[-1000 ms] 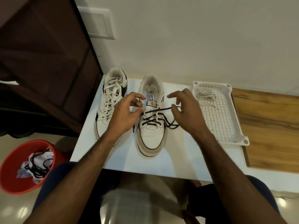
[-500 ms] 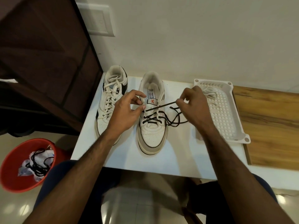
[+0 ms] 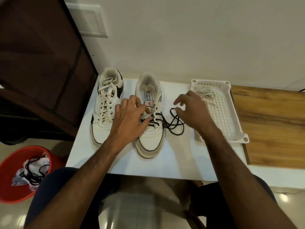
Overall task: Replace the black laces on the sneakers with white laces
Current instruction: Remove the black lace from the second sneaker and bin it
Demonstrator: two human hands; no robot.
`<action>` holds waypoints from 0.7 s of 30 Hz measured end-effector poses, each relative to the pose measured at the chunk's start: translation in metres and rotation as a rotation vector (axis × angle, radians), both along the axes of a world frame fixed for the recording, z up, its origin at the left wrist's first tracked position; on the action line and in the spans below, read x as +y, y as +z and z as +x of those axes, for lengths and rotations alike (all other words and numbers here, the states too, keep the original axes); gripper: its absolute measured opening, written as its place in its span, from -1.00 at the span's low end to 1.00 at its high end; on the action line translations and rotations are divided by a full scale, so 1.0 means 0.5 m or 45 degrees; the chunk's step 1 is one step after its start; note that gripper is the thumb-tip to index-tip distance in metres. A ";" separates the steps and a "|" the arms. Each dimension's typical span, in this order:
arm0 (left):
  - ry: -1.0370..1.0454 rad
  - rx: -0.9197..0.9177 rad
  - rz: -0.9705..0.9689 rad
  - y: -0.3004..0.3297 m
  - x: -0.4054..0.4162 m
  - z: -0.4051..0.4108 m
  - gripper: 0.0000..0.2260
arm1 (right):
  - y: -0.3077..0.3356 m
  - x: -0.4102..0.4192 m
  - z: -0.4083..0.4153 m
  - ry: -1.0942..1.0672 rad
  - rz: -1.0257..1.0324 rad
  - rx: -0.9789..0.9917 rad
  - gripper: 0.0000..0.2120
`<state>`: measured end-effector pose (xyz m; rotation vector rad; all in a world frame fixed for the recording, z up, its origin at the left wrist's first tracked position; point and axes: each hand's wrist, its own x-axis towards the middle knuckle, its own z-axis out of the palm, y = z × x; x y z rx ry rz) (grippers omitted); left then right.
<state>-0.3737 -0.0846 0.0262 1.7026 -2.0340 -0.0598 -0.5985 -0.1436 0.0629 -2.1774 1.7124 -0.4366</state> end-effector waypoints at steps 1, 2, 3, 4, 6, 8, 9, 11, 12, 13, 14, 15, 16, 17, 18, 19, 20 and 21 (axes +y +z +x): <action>0.017 -0.011 0.016 -0.001 0.000 -0.001 -0.74 | 0.006 0.007 0.016 0.121 0.051 -0.235 -0.82; 0.031 -0.010 0.023 -0.002 -0.001 -0.007 -0.74 | 0.008 0.015 0.033 0.235 0.075 -0.389 -0.79; 0.044 -0.003 0.027 -0.002 -0.001 -0.011 -0.76 | 0.007 0.022 0.052 0.329 0.066 -0.441 -0.75; 0.055 0.009 0.033 -0.003 -0.002 -0.017 -0.79 | 0.002 0.026 0.067 0.402 0.046 -0.424 -0.70; 0.076 0.080 0.057 -0.008 -0.007 -0.021 -0.82 | -0.014 0.028 0.086 0.460 -0.001 -0.241 -0.68; 0.053 0.285 0.108 -0.012 -0.009 -0.021 -0.87 | -0.028 0.026 0.085 0.445 -0.053 -0.013 -0.72; 0.038 0.410 0.127 -0.009 -0.008 -0.021 -0.90 | -0.030 0.025 0.083 0.441 -0.055 0.016 -0.73; 0.072 0.687 0.194 0.000 -0.007 -0.020 -0.94 | -0.027 0.023 0.079 0.436 -0.021 -0.061 -0.75; 0.118 0.866 0.256 0.005 -0.007 -0.017 -0.94 | -0.023 0.021 0.078 0.419 0.015 -0.117 -0.75; 0.173 1.090 0.338 0.006 -0.010 -0.011 -0.92 | -0.021 0.018 0.075 0.385 0.067 -0.170 -0.74; 0.241 1.342 0.419 0.012 -0.014 -0.003 -0.90 | -0.018 0.014 0.073 0.347 0.120 -0.222 -0.72; 0.292 1.557 0.499 0.014 -0.019 0.008 -0.90 | -0.016 0.012 0.071 0.318 0.161 -0.259 -0.71; 0.322 1.664 0.563 0.014 -0.022 0.015 -0.91 | -0.016 0.012 0.068 0.304 0.184 -0.285 -0.71; 0.316 1.637 0.574 0.016 -0.021 0.017 -0.93 | -0.015 0.013 0.066 0.301 0.195 -0.299 -0.71; 0.281 1.462 0.525 0.021 -0.015 0.015 -0.96 | -0.015 0.014 0.064 0.306 0.196 -0.309 -0.71; 0.202 1.211 0.418 0.022 -0.009 0.009 -0.96 | -0.013 0.014 0.062 0.312 0.191 -0.313 -0.71; 0.121 0.916 0.286 0.021 -0.003 0.003 -0.85 | -0.012 0.015 0.061 0.314 0.186 -0.312 -0.72; 0.044 0.617 0.155 0.019 -0.001 -0.001 -0.74 | -0.011 0.014 0.062 0.312 0.185 -0.309 -0.72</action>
